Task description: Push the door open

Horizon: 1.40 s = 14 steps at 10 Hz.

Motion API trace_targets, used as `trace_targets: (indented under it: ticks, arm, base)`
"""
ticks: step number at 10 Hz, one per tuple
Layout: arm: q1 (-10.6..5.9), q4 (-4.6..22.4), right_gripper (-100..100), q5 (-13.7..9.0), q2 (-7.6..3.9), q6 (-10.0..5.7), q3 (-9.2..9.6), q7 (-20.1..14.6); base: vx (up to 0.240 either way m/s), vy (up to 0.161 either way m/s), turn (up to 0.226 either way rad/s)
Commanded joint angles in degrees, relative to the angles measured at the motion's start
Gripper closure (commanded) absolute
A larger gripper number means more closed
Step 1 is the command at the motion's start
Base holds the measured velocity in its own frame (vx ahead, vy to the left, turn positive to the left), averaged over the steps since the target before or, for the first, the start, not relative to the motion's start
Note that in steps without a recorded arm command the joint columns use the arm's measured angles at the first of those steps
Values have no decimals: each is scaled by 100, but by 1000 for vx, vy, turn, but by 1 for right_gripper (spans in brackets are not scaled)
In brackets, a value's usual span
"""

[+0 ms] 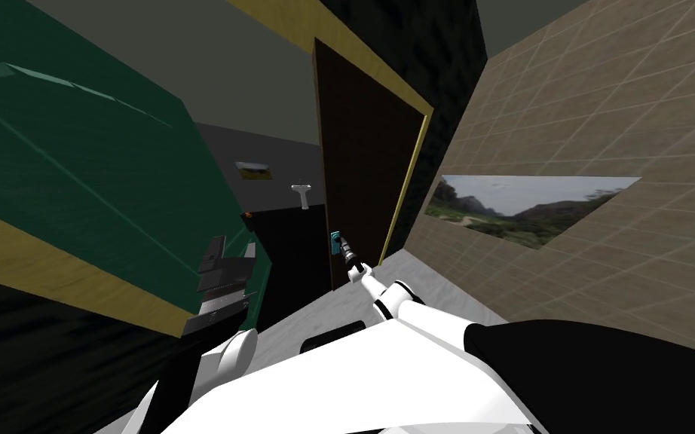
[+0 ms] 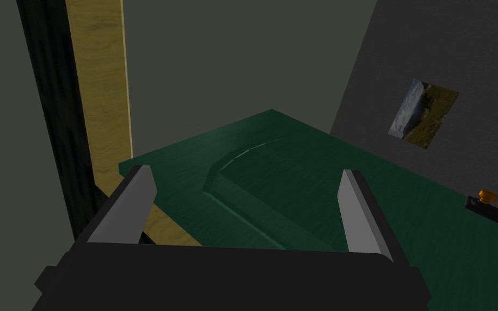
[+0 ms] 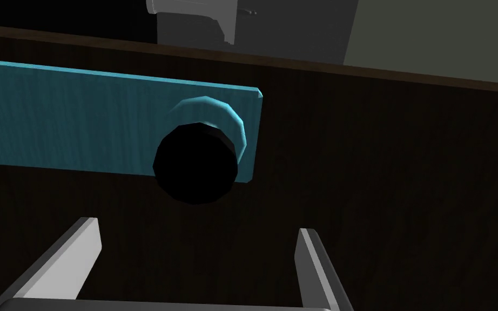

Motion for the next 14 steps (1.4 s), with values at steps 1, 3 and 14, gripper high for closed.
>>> trace_targets:
  ticks: [1,3,14]
  arm:
    - [34,-35,-100,-3,8,1,-11,5]
    - [48,-23,-100,-11,89,-21,-32,14]
    - [43,-12,100,-72,-53,1,-185,77]
  base:
    - [208,66,26]
    - [216,43,30]
    - [53,30,-11]
